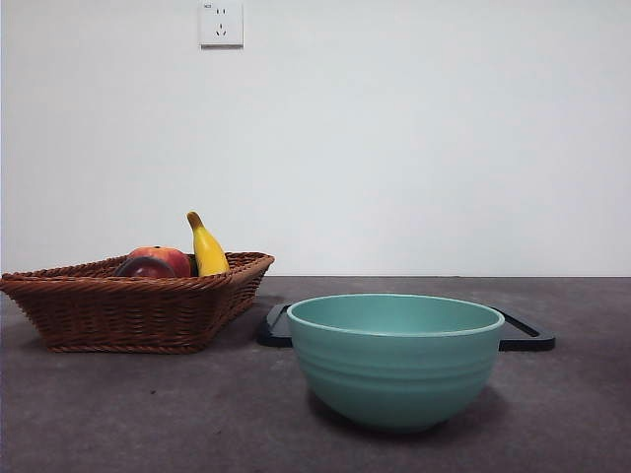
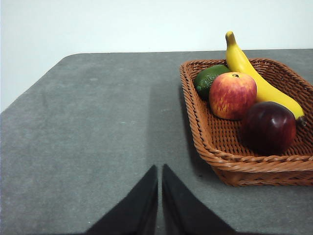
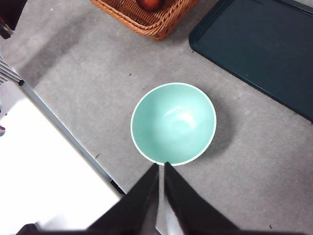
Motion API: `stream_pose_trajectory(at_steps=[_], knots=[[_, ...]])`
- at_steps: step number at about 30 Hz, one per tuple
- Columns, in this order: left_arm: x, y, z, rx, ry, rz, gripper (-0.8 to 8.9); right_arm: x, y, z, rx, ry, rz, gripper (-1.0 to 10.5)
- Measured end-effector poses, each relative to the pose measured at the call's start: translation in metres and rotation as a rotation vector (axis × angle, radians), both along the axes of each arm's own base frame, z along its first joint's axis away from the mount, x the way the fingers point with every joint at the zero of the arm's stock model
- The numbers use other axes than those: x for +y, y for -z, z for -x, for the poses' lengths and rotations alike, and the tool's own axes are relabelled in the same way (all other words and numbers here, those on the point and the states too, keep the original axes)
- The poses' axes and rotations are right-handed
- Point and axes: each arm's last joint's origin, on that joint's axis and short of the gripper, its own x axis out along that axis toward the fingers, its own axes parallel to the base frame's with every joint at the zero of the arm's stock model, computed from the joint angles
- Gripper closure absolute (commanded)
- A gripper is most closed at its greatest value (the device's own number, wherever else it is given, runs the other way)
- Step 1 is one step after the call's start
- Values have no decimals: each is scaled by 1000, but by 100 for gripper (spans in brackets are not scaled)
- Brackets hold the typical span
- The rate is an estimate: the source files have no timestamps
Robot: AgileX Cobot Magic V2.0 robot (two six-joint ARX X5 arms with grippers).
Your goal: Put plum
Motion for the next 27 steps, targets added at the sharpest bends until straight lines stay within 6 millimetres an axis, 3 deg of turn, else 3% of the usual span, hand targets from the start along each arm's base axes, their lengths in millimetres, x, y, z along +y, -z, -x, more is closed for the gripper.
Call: stream_pose_trajectory(at_steps=[18, 23, 27], knots=[[0, 0, 0, 0, 0, 0, 801, -6, -3, 1, -37, 15, -4, 940], [0, 0, 0, 0, 0, 0, 801, -27, -14, -2, -276, 146, -99, 940], [0, 0, 0, 0, 0, 0, 801, -48, 0, -6, -470, 308, -151, 940]])
